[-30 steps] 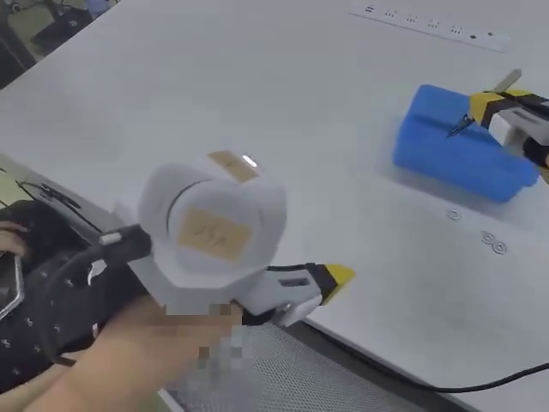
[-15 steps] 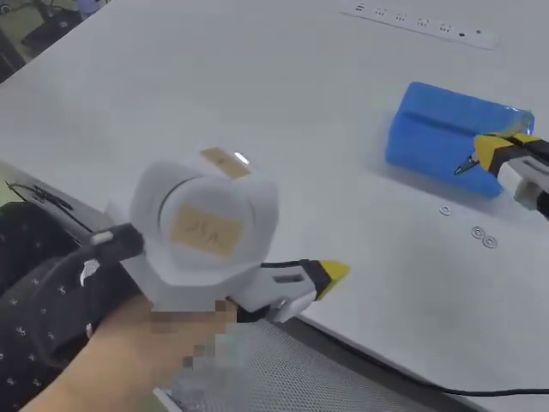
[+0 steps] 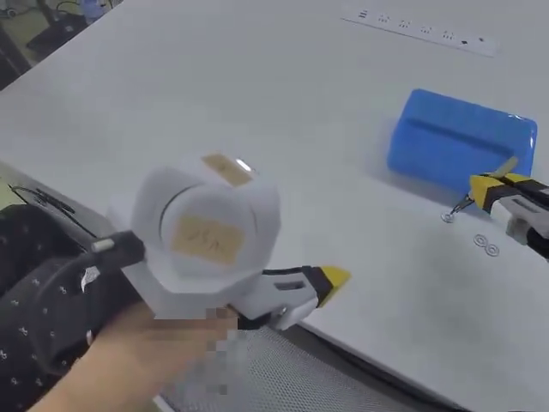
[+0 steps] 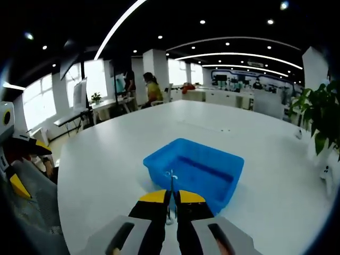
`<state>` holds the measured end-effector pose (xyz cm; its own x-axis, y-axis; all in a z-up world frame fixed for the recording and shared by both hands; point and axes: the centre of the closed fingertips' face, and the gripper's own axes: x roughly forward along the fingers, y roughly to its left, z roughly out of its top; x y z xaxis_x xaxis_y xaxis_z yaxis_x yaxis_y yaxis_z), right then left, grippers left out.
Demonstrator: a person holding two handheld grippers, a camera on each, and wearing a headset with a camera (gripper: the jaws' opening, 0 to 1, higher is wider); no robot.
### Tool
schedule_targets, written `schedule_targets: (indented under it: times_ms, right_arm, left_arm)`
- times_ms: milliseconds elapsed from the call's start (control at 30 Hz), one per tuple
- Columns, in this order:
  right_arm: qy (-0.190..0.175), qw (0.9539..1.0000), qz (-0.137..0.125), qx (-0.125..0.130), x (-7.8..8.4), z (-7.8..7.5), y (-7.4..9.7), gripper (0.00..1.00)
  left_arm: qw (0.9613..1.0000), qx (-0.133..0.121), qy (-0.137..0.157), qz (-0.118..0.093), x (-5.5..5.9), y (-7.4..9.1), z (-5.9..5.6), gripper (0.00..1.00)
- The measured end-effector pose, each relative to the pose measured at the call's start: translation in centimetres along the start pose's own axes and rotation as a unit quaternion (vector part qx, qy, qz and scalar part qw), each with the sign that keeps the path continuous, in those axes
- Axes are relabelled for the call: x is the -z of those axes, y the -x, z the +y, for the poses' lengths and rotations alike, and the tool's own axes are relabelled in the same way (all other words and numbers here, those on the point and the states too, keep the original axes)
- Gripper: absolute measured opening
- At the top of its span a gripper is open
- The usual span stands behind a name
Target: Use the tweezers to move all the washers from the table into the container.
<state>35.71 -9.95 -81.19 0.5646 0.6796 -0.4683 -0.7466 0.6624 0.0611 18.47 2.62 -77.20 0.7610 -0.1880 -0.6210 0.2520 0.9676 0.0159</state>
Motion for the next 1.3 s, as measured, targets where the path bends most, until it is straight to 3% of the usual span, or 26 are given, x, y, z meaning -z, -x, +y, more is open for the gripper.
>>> schedule_targets:
  times_ms: [633, 867, 967, 1300]
  right_arm:
    - [0.028, 0.9996, 0.005, 0.003, 0.1, 0.02, 0.16, 0.02]
    - [0.022, 0.9997, 0.006, 0.002, 0.42, -0.07, 0.18, 0.02]
    - [0.001, 1.0, 0.001, -0.003, 0.09, 0.08, 0.44, 0.03]
    - [0.008, 0.9999, 0.008, 0.0, 0.46, 0.0, 0.19, 0.03]
  left_arm:
    - [1.0, 0.0, 0.0, 0.005, 0.48, -0.03, 0.04, 0.79]
    - [1.0, 0.0, 0.001, 0.008, 0.77, -0.09, 0.0, 0.79]
    - [1.0, -0.001, 0.001, 0.007, 0.7, -0.07, 0.02, 0.79]
    - [1.0, -0.002, 0.002, 0.008, 0.79, -0.08, 0.13, 0.79]
